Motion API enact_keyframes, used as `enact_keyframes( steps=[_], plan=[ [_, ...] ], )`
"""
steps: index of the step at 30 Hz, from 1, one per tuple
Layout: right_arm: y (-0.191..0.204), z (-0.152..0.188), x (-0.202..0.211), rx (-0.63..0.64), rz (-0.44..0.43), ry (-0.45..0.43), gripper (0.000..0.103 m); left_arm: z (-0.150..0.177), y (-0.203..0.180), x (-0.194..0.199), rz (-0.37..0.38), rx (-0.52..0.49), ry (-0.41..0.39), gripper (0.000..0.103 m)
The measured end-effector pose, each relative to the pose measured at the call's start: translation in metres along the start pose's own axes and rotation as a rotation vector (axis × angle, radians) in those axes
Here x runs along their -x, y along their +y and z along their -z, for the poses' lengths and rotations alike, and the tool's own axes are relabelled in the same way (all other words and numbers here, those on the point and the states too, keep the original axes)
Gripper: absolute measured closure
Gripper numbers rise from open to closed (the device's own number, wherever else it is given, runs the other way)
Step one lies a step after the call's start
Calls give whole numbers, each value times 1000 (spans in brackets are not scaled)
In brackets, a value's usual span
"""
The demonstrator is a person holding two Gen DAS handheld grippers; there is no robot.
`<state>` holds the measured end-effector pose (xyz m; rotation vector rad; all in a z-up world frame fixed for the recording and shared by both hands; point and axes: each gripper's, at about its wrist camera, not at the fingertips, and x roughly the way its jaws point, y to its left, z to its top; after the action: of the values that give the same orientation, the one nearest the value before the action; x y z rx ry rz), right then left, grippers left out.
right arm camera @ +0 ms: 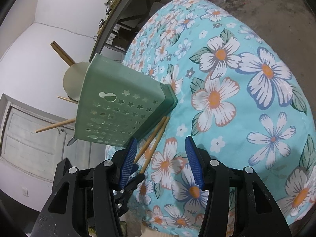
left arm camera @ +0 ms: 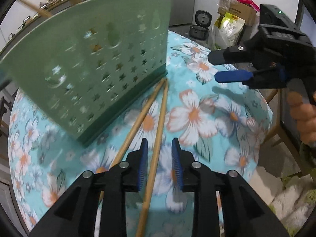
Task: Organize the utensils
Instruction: 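Grasp a chopstick with the left tool and lift it upright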
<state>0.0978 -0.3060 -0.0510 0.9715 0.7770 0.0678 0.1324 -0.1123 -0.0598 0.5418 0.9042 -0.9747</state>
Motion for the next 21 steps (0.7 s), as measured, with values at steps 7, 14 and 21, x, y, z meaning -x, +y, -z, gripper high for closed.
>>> enact_keyframes(
  steps=[7, 14, 21],
  plan=[
    [-5, -1, 8, -5, 4, -19, 53, -25, -4, -27, -21, 17, 5, 78],
    [-8, -1, 12, -12, 9, -28, 53, -37, -3, -37, -47, 75, -23, 93],
    [-13, 1, 20, -22, 7, -38, 53, -27, 3, -10, -45, 96, -54, 97]
  ],
)
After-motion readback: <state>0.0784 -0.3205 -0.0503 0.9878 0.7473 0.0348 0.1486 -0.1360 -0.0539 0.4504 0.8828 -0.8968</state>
